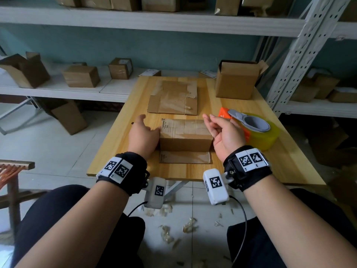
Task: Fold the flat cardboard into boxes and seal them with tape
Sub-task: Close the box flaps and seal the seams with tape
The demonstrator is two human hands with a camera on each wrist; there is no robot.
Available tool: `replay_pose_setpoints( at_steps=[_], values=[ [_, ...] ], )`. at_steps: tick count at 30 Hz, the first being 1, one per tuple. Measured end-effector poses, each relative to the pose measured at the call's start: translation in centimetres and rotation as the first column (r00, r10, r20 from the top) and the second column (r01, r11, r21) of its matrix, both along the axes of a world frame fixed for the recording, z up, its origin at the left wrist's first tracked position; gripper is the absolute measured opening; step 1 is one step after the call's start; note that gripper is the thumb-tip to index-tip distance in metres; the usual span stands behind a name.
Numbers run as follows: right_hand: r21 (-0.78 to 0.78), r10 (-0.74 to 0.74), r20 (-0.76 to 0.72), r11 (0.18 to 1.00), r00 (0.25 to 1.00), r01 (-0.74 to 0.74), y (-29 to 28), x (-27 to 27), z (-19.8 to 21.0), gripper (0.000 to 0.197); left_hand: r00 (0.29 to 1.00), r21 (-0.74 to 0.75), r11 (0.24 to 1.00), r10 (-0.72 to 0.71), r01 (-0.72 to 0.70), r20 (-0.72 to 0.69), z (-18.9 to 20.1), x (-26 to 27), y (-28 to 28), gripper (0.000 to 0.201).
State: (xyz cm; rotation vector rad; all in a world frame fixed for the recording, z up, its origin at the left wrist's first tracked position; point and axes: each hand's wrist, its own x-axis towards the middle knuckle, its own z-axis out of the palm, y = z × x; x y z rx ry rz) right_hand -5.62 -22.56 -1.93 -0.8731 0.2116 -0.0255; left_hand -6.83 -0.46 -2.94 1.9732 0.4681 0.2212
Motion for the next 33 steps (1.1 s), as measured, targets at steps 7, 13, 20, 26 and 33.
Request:
replay_pose_setpoints(
  at_steps=[7, 13, 20, 26, 33],
  values=[
    [-0.013, 0.028, -0.014, 1.000, 1.000, -0.028, 0.2, -0.5, 0.0, 0.028, 0.995, 0.092, 0.992, -0.092, 0.088, 0.045, 0.4, -0.4, 0.5, 0.031],
    [-0.016, -0.005, 0.002, 1.000, 1.000, 0.005, 0.9, -1.1, 0.4, 0.022, 0.991, -0.145, 0.981, -0.130, 0.131, 0.013, 2.4, -1.6, 0.6, 0.029],
    [0.240, 0.050, -0.052, 0.970, 0.997, -0.036, 0.5, -1.5, 1.5, 0.028, 0.909, 0.223, 0.882, -0.394, 0.416, -0.137, 3.0, -1.8, 1.0, 0.117],
    [0.219, 0.125, -0.060, 0.970, 0.990, -0.109, -0.4, -0.9, 1.9, 0.021, 0.873, 0.195, 0.852, -0.465, 0.486, -0.145, 3.1, -1.4, 1.4, 0.113],
    [0.049, 0.134, -0.024, 0.990, 0.991, -0.133, -0.3, -0.9, 1.9, 0.019, 0.879, 0.240, 0.846, -0.453, 0.477, -0.149, 2.8, -1.3, 1.5, 0.102]
  ],
)
